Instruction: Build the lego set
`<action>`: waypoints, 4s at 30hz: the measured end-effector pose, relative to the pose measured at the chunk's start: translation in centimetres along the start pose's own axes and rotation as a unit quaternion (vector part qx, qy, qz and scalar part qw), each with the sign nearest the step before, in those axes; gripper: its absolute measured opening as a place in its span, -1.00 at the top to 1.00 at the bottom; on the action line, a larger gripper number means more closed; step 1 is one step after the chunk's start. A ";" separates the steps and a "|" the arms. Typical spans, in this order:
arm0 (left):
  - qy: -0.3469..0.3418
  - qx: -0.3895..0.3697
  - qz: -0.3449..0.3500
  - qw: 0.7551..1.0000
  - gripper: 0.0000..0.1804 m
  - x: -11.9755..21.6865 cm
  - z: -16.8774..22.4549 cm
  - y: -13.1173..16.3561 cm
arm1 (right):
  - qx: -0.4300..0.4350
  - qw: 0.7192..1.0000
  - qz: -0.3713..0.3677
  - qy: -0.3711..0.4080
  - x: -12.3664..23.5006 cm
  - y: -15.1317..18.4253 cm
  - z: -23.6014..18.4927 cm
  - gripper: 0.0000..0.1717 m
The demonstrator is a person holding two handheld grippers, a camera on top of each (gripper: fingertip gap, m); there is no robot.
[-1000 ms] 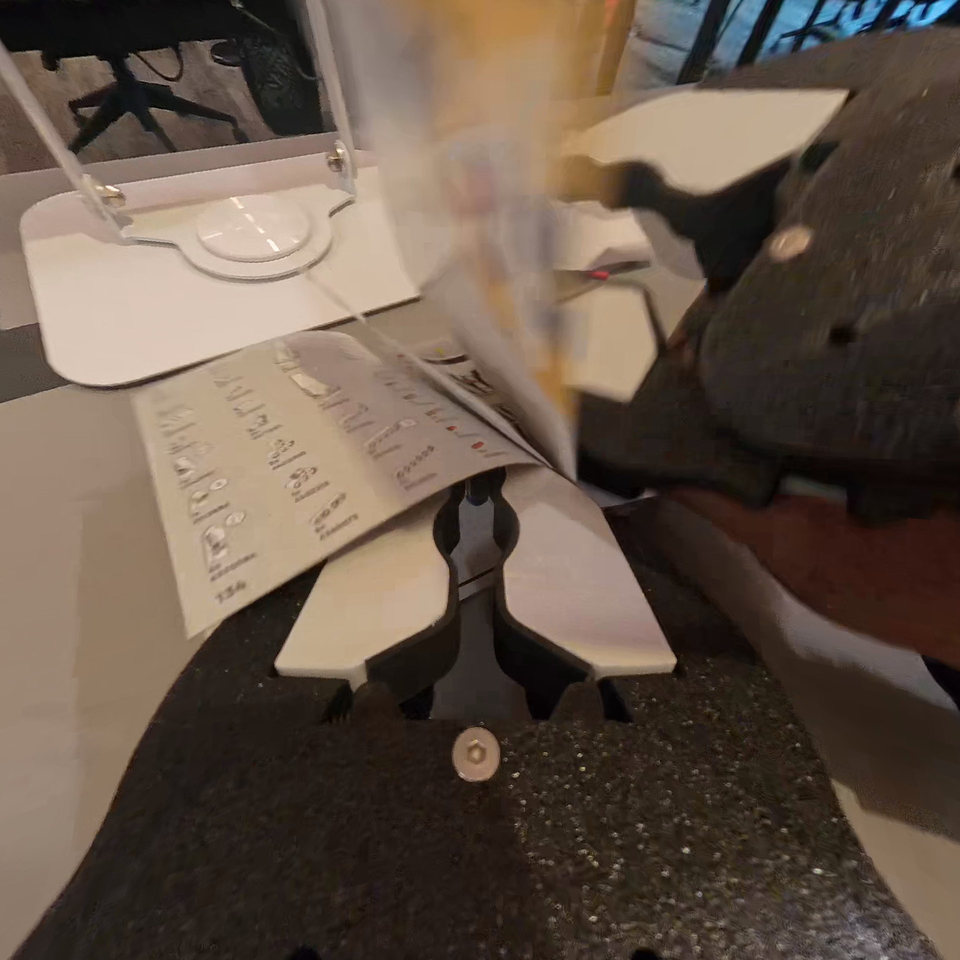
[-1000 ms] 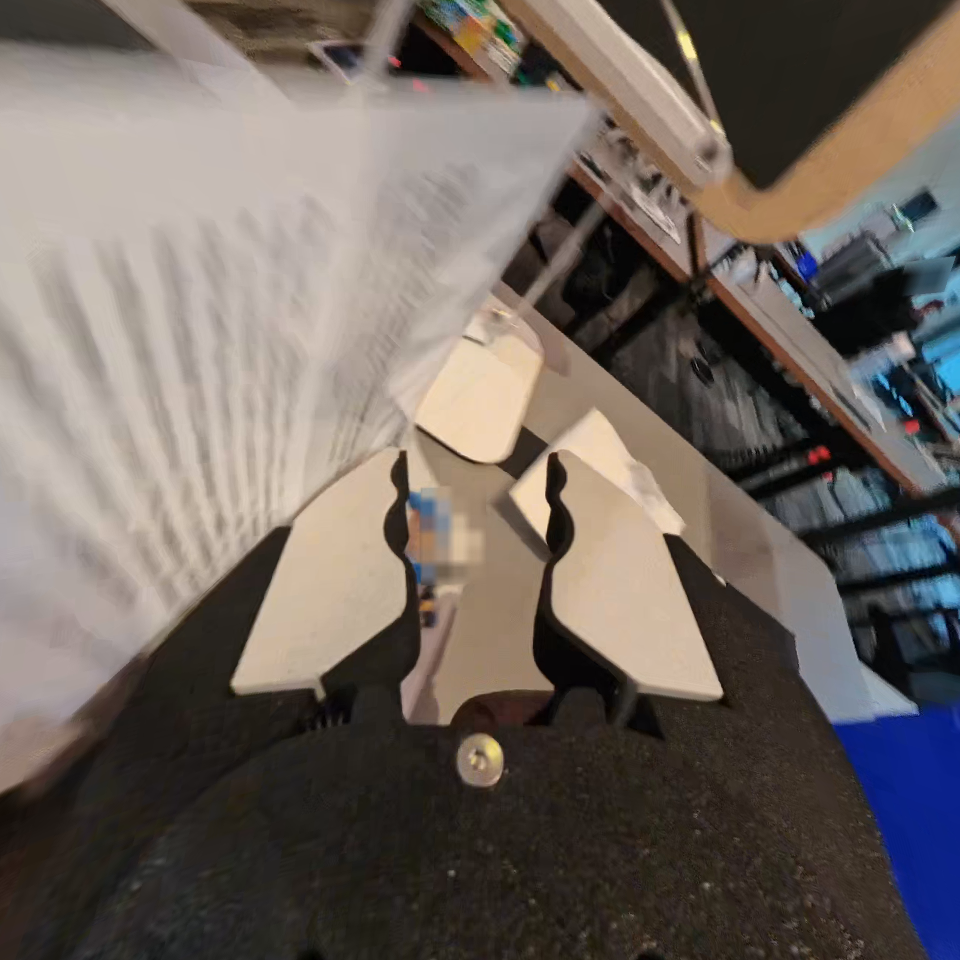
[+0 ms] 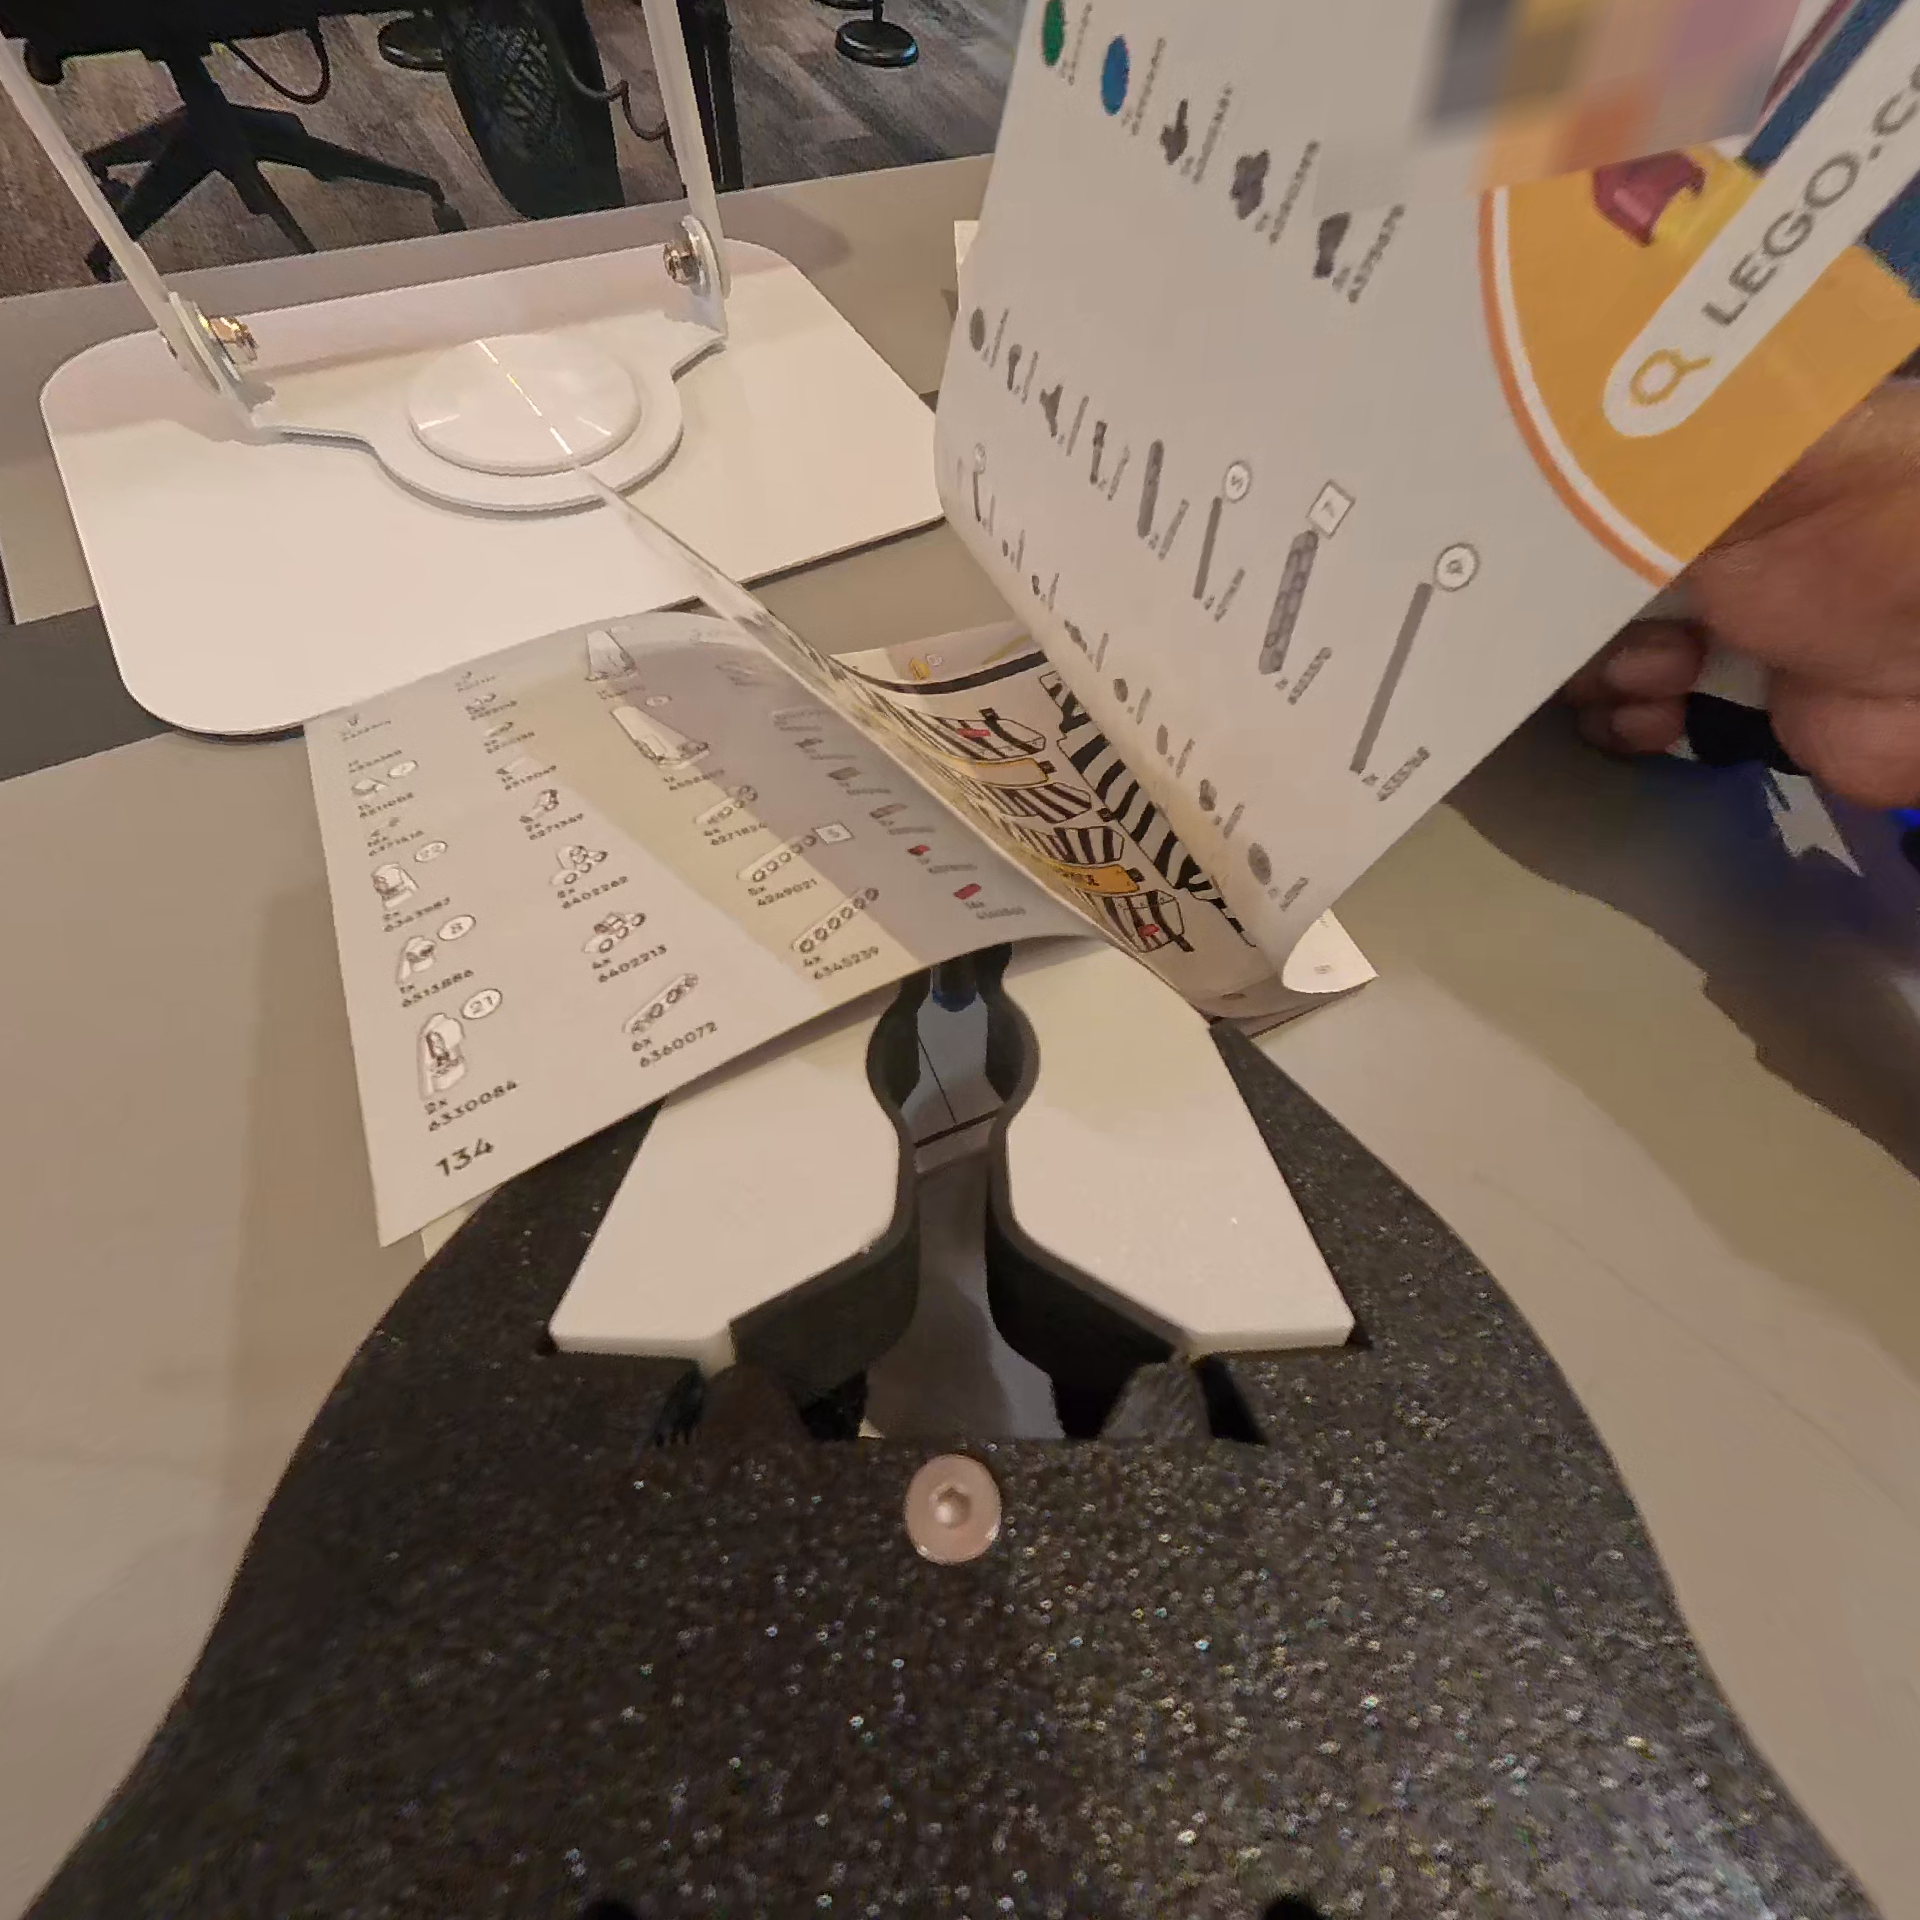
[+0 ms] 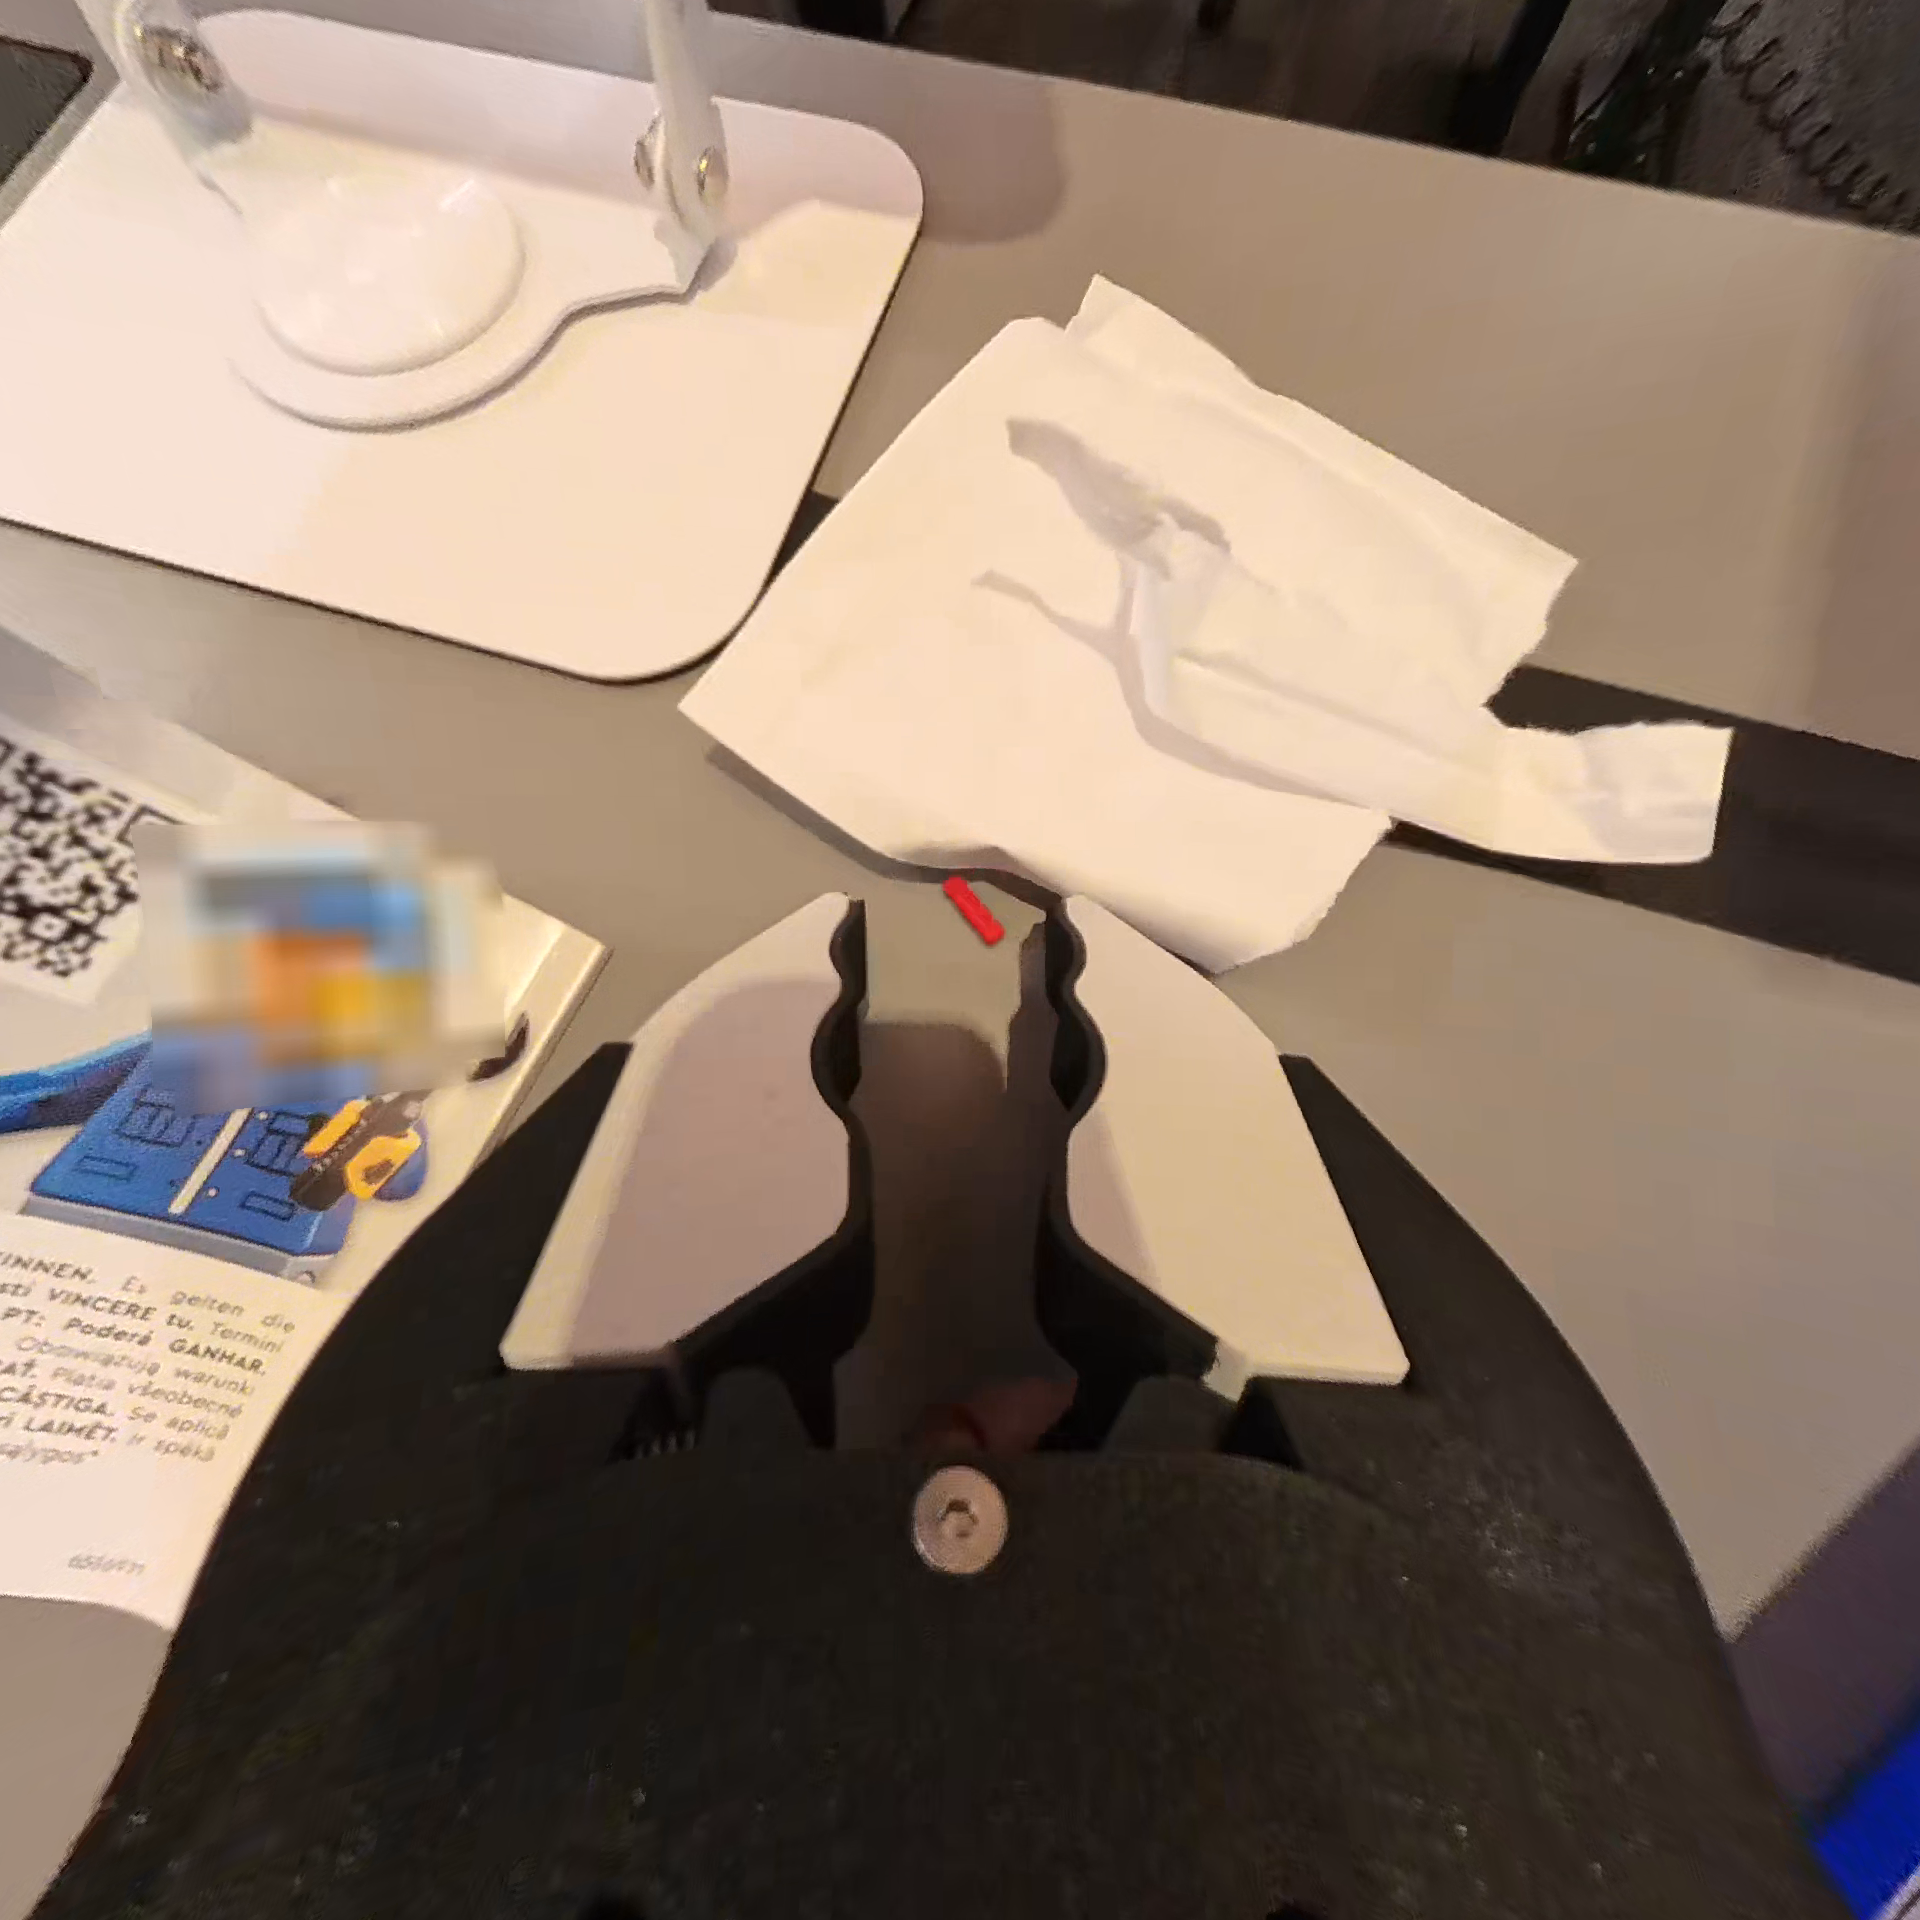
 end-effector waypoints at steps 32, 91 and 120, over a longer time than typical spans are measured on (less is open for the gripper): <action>0.020 -0.030 0.014 0.999 0.92 0.3 0.9 -0.3 | 0.123 0.992 0.001 -0.023 3.7 4.1 -4.3 0.96; 0.328 -0.225 -0.187 0.898 0.92 7.3 13.8 8.0 | 0.411 0.892 0.105 -0.158 17.7 16.3 -13.7 0.96; 0.455 -0.092 -0.136 0.875 0.90 9.2 16.2 5.3 | 0.494 0.834 0.189 -0.155 20.0 16.5 -15.9 0.96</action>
Point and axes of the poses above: each gripper's, where its closed fingertips meet, x back along the fingers, y out of its underside, z = x × y across the jaws, the point moved 2 cm from there along x, back along the fingers, and after that the axes turned 4 degrees about -x, right-handed, at the moved point
